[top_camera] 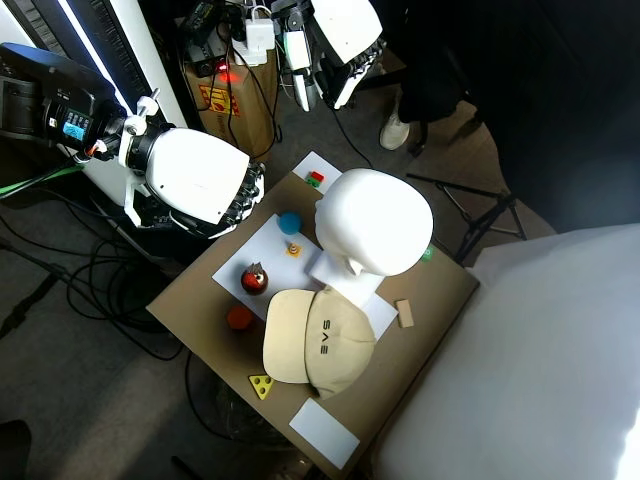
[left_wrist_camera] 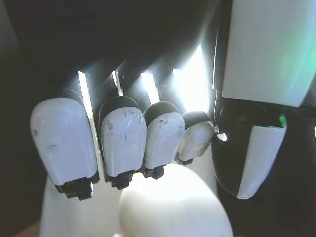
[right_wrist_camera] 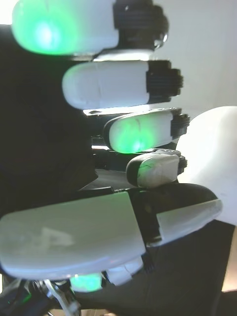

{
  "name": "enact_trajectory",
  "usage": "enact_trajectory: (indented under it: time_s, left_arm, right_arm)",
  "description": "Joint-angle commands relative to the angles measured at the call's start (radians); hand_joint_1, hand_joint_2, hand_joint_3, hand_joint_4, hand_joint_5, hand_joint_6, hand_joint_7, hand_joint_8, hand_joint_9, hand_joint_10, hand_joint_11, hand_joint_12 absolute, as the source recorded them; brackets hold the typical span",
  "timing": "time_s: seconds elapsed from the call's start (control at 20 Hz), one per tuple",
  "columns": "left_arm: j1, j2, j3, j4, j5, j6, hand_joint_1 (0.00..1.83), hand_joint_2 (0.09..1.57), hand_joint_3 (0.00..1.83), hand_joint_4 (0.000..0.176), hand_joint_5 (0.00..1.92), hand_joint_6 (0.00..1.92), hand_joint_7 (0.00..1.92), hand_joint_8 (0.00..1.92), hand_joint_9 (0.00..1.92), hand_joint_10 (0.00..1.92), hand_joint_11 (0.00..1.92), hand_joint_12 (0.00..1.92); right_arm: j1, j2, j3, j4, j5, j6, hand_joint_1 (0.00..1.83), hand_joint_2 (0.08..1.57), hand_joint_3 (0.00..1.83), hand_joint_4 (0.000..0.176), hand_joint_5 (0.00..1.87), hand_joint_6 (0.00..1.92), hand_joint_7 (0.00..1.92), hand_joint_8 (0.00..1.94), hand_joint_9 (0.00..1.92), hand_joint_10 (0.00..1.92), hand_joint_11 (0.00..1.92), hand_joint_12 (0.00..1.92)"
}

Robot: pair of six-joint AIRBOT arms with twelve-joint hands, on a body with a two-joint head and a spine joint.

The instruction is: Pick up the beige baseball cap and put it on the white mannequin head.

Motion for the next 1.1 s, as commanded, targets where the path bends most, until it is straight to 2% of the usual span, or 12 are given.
enact_trajectory:
  time_s: [0.0,0.15,0.25,0.35,0.5,0.65,0.75,0.8,0.9,0.95,1.0,1.05]
  left_arm:
    - [-0.009,-0.003,0.002,0.083,-0.062,-0.006,0.0,1.14,0.1,0.083,0.02,0.0,0.02,0.0,0.03,0.0,0.0,0.3]
    - [-0.036,0.011,-0.001,0.085,-0.069,0.01,0.0,1.14,0.1,0.083,0.02,0.0,0.02,0.0,0.03,0.0,0.0,0.3]
    - [-0.05,0.025,-0.007,0.08,-0.082,0.015,0.0,1.18,0.01,0.079,0.03,0.0,0.02,0.0,0.03,0.0,0.0,0.31]
    - [-0.054,0.04,-0.011,0.076,-0.093,0.014,0.0,1.17,0.0,0.079,0.03,0.0,0.03,0.0,0.02,0.0,0.0,0.31]
    - [-0.062,0.075,-0.02,0.076,-0.113,0.025,0.0,1.17,0.0,0.079,0.04,0.0,0.03,0.0,0.02,0.0,0.0,0.29]
    - [-0.018,0.073,-0.01,0.101,-0.129,0.013,0.0,1.17,0.0,0.07,0.05,0.01,0.03,0.0,0.01,0.0,0.0,0.29]
    - [0.026,0.056,0.01,0.135,-0.14,-0.036,0.0,1.17,0.0,0.066,0.05,0.0,0.03,0.0,0.01,0.0,0.0,0.27]
    - [0.044,0.046,0.02,0.148,-0.152,-0.053,0.0,1.17,0.0,0.065,0.05,0.0,0.03,0.0,0.01,0.0,0.0,0.25]
    - [0.077,0.016,0.044,0.179,-0.188,-0.059,0.0,1.17,0.0,0.064,0.05,0.0,0.02,0.0,0.01,0.0,0.0,0.27]
    - [0.104,-0.004,0.062,0.237,-0.22,-0.069,0.0,1.17,0.0,0.056,0.05,0.0,0.02,0.0,0.01,0.0,0.0,0.27]
    - [0.12,-0.025,0.084,0.246,-0.245,-0.125,0.0,1.17,0.0,0.054,0.05,0.0,0.02,0.0,0.01,0.0,0.0,0.26]
    - [0.121,-0.029,0.089,0.235,-0.245,-0.125,0.0,1.17,0.0,0.054,0.05,0.0,0.02,0.0,0.01,0.0,0.0,0.26]
  right_arm:
    - [0.003,0.0,-0.005,-0.064,0.07,-0.008,0.0,0.89,0.18,0.035,0.01,0.06,0.04,0.04,0.01,0.06,0.0,0.37]
    - [-0.001,0.0,-0.009,-0.065,0.068,-0.016,0.0,0.89,0.18,0.035,0.01,0.06,0.04,0.04,0.01,0.06,0.0,0.37]
    - [-0.003,0.0,-0.011,-0.068,0.069,-0.017,0.0,0.94,0.04,0.024,0.03,0.0,0.05,0.0,0.03,0.0,0.0,0.31]
    - [-0.003,0.0,-0.011,-0.068,0.071,-0.017,0.0,0.94,0.03,0.019,0.03,0.0,0.05,0.0,0.03,0.0,0.0,0.31]
    - [-0.002,0.0,-0.011,-0.068,0.075,-0.017,0.0,0.95,0.01,0.016,0.04,0.0,0.07,0.0,0.05,0.0,0.0,0.42]
    - [0.006,0.005,0.006,-0.068,0.063,-0.012,0.0,0.95,0.01,0.003,0.05,0.01,0.07,0.0,0.06,0.0,0.0,0.43]
    - [0.012,0.024,0.035,-0.086,0.009,0.047,0.0,0.95,0.01,0.0,0.05,0.0,0.07,0.0,0.06,0.0,0.0,0.43]
    - [0.012,0.034,0.054,-0.108,-0.015,0.093,0.05,0.95,0.01,0.0,0.04,0.0,0.07,0.0,0.06,0.0,0.0,0.42]
    - [-0.008,0.055,0.102,-0.178,-0.045,0.183,0.55,0.96,0.01,0.0,0.04,0.0,0.07,0.0,0.06,0.0,0.0,0.4]
    - [-0.029,0.067,0.126,-0.238,-0.057,0.227,0.69,1.0,0.03,0.0,0.04,0.0,0.07,0.0,0.06,0.0,0.0,0.41]
    - [-0.072,0.077,0.17,-0.356,-0.05,0.304,0.77,1.02,0.03,0.0,0.04,0.0,0.07,0.0,0.06,0.0,0.0,0.4]
    - [-0.089,0.078,0.191,-0.394,-0.042,0.331,0.77,1.02,0.03,0.0,0.04,0.0,0.07,0.0,0.06,0.0,0.0,0.4]
